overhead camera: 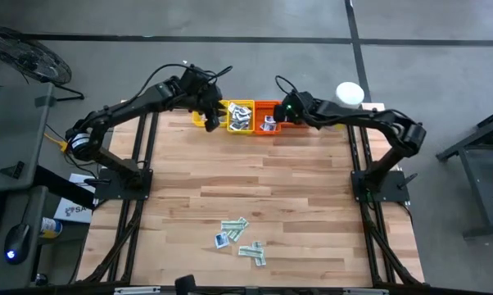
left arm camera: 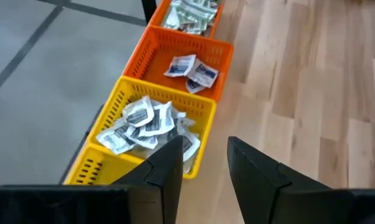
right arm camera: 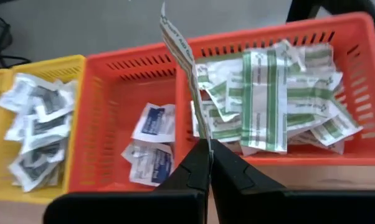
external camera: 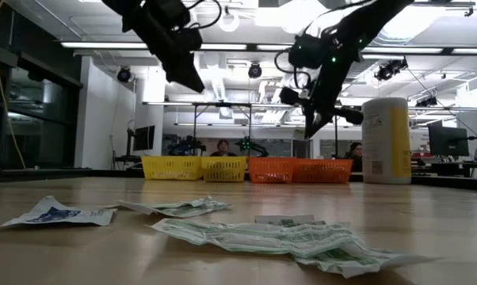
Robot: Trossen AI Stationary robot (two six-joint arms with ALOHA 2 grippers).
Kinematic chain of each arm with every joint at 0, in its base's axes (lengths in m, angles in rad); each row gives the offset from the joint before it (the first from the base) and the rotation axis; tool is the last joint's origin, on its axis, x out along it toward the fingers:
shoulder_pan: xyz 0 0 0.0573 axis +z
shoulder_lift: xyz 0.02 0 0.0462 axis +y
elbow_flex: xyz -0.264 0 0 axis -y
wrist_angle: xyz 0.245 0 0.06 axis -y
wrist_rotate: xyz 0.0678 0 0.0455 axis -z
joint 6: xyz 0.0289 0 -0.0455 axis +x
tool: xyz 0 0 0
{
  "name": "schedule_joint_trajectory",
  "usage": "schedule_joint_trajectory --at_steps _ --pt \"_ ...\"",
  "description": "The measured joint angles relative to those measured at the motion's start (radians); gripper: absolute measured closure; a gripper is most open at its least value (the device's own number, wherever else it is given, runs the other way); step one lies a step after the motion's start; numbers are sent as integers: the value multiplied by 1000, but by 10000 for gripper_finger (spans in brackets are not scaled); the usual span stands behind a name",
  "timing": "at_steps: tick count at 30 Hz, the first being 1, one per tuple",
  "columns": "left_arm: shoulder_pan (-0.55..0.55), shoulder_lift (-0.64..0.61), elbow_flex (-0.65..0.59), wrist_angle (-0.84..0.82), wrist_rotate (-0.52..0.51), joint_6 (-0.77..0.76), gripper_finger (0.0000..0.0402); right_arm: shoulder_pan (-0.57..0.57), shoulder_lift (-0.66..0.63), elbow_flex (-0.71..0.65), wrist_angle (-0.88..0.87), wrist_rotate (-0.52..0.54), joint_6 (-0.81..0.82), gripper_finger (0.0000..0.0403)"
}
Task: Pick & Place First Aid Supplies
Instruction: Put the green pad into the right orange bin
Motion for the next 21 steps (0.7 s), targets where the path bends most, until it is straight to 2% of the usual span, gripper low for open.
schedule_joint_trajectory --at_steps 8,15,21 --pt "39 0 -75 33 77 3 277 -89 59 0 77 -104 9 403" --pt "50 0 -104 75 116 3 277 -113 97 0 145 -186 54 403" --pt "50 0 -105 94 118 3 277 -108 120 0 140 -183 140 403"
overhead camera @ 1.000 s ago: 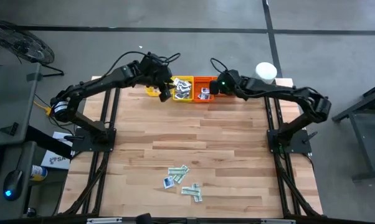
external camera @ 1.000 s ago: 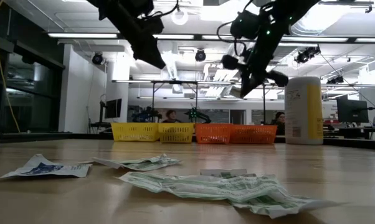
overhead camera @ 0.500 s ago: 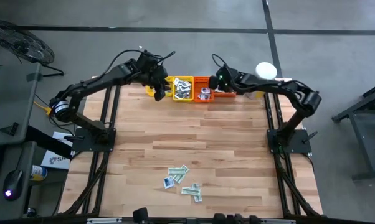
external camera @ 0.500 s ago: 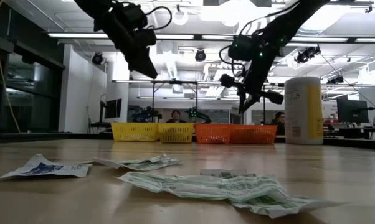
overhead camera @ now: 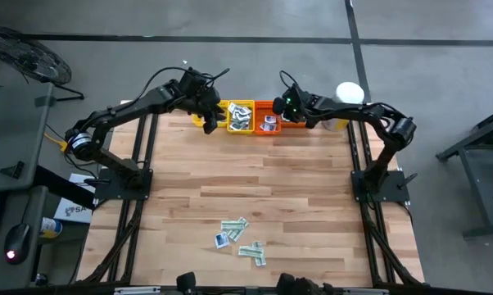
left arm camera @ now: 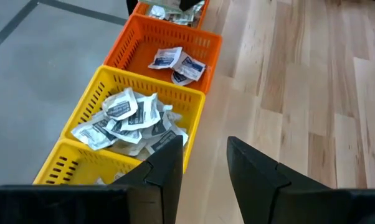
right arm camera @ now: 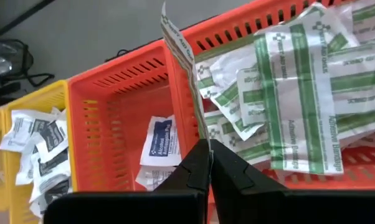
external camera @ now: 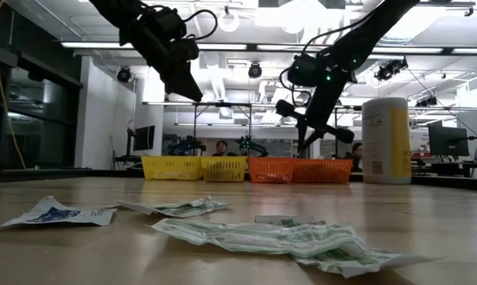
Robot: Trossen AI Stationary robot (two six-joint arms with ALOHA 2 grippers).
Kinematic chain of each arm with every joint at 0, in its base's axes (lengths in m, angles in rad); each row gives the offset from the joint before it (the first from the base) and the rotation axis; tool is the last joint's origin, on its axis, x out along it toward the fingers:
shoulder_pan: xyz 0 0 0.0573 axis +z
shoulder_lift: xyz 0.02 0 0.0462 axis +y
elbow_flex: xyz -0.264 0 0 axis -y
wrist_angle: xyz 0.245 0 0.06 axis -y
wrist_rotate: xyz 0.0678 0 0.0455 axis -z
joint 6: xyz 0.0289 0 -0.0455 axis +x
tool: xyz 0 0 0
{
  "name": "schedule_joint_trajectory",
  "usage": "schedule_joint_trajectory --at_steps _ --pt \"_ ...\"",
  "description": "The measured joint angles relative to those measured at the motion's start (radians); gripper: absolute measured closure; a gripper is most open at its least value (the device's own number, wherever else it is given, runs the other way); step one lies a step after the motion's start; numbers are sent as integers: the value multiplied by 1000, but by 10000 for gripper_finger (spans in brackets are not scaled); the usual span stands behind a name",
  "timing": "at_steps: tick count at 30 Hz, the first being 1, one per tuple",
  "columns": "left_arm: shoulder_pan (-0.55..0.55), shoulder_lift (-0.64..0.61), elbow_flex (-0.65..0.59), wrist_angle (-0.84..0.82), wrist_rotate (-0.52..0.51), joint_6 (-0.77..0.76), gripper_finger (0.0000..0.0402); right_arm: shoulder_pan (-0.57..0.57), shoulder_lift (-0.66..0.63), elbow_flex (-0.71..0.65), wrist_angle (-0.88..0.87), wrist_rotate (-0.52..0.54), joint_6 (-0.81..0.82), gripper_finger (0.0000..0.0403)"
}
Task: Pick & Place First Aid Supplies
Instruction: Put the green pad into the right orange bin
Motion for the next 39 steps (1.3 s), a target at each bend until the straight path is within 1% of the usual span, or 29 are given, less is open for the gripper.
schedule_joint_trajectory --at_steps 4,11,20,25,31,34,39 --pt "0 0 0 0 -1 0 277 0 0 0 -5 14 32 403" --pt "0 0 0 -2 -2 -15 277 0 0 0 -44 -2 84 403" --pt "0 0 0 -12 -2 -34 277 0 0 0 -53 -2 112 397" --pt "0 0 0 -16 -1 -36 277 0 0 0 -53 -2 112 370" --pt "0 0 0 -16 -2 -49 277 0 0 0 -53 9 106 317" --pt "0 0 0 -16 -1 -50 277 0 0 0 -53 9 67 296" --pt "0 0 0 -16 -1 -58 277 0 -2 0 -63 6 23 278"
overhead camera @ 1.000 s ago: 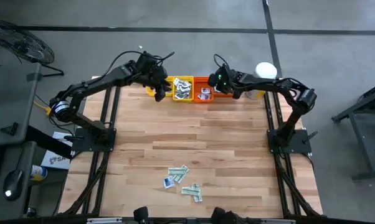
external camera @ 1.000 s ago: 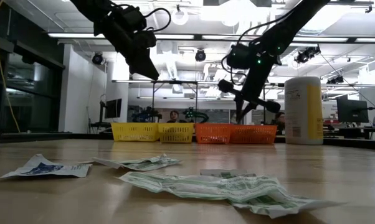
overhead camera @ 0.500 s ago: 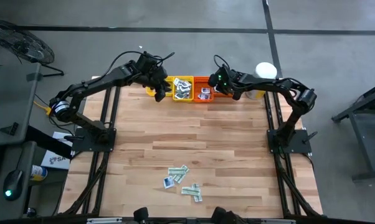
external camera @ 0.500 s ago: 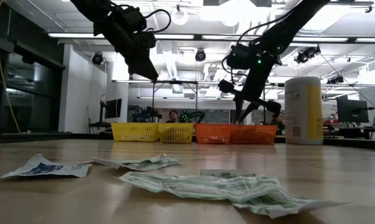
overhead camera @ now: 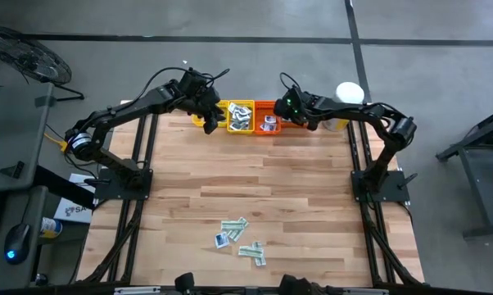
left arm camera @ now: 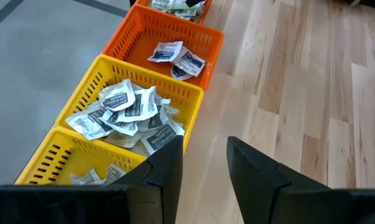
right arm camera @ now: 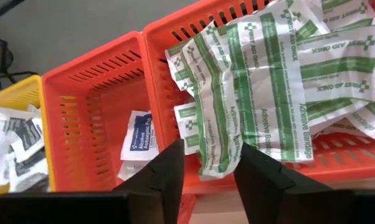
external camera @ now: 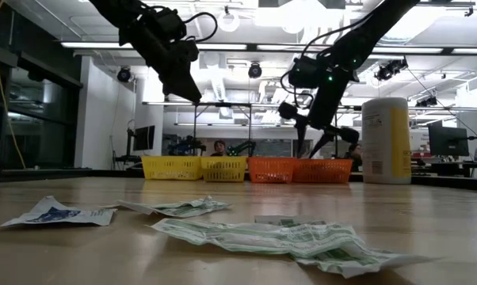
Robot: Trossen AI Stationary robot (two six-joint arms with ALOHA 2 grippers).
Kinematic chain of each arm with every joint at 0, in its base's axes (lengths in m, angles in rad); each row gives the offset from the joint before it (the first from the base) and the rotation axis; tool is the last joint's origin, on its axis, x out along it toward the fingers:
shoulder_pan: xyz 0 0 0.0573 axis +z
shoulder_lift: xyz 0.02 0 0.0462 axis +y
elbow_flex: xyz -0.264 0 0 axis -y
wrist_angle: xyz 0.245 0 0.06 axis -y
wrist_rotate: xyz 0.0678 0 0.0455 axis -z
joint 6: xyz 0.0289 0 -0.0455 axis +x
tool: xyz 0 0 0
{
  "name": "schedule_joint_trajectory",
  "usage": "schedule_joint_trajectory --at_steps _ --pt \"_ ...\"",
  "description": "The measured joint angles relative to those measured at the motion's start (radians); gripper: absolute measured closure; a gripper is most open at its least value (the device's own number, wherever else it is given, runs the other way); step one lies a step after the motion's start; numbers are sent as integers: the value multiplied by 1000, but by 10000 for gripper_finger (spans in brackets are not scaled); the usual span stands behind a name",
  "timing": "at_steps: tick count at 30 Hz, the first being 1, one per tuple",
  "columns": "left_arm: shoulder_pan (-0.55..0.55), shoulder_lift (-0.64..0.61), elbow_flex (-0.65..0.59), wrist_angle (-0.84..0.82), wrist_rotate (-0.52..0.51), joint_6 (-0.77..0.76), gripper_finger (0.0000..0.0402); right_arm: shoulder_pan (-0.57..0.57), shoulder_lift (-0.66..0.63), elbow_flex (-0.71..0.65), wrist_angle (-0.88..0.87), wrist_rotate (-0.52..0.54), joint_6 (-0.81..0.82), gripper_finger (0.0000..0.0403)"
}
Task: Pick & Place First Aid Supplies
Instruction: Put the green pad into the right orange bin
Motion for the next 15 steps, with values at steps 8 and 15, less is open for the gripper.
schedule_joint_trajectory --at_steps 8,15 --pt "0 0 0 0 -1 -10 277 0 0 0 -53 66 -16 278" --pt "0 0 0 0 -1 -18 277 -3 -1 0 -71 127 -33 279"
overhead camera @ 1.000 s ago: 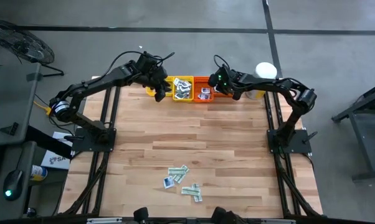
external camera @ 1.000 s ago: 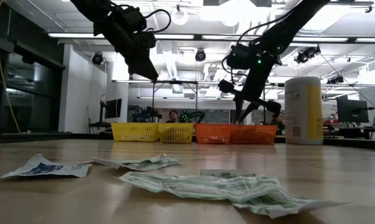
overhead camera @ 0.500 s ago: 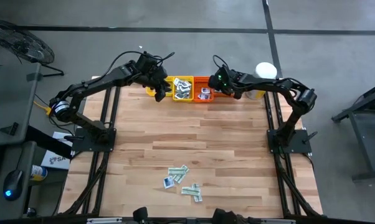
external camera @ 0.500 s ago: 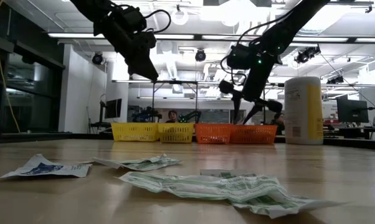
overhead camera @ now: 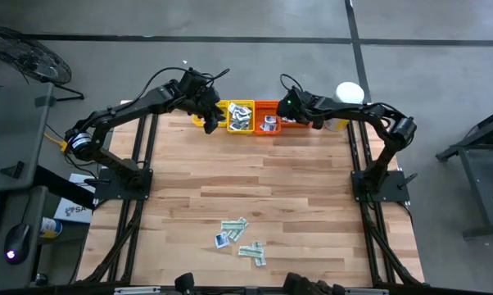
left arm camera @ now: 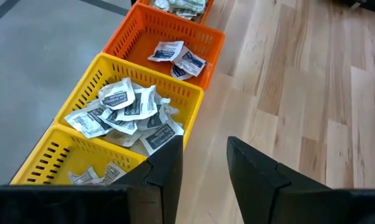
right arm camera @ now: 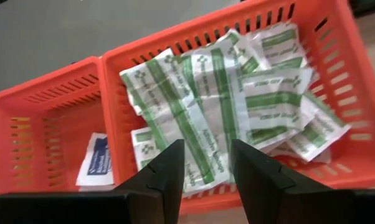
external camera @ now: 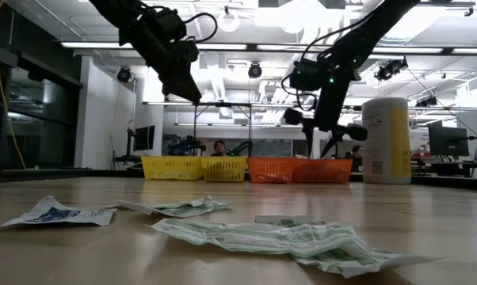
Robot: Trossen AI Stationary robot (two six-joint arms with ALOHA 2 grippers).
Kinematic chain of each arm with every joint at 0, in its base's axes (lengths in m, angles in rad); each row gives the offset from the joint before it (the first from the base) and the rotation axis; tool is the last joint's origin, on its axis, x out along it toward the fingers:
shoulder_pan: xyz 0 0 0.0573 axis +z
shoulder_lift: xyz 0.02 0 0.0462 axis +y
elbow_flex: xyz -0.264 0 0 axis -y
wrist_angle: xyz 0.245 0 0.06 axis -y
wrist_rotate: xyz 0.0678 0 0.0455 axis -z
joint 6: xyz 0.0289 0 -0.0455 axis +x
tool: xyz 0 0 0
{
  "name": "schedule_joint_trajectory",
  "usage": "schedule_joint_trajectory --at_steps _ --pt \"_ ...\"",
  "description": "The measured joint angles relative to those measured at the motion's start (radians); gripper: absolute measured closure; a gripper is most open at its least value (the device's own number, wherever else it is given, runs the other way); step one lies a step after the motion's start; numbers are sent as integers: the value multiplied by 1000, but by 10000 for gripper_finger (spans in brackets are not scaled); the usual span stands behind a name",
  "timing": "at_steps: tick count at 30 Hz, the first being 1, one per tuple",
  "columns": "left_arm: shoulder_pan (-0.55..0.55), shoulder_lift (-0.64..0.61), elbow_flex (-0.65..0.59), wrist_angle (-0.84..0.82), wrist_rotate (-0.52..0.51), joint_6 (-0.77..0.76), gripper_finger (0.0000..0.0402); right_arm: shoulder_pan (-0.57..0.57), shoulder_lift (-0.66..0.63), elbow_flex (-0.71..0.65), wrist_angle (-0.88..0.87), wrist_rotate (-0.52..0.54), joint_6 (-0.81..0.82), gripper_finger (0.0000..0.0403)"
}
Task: Pick & Place First Aid Supplies
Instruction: Put the green pad into the right orange bin
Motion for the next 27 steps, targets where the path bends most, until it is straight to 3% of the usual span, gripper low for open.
schedule_joint_trajectory --at_steps 8,16,27 --pt "0 0 0 0 0 -12 277 -6 -1 1 -1 16 -117 290" --pt "0 0 0 -2 0 -14 277 -26 -1 4 101 -99 -318 392" --pt "0 0 0 -3 -1 -13 277 -61 64 4 193 -136 -300 402"
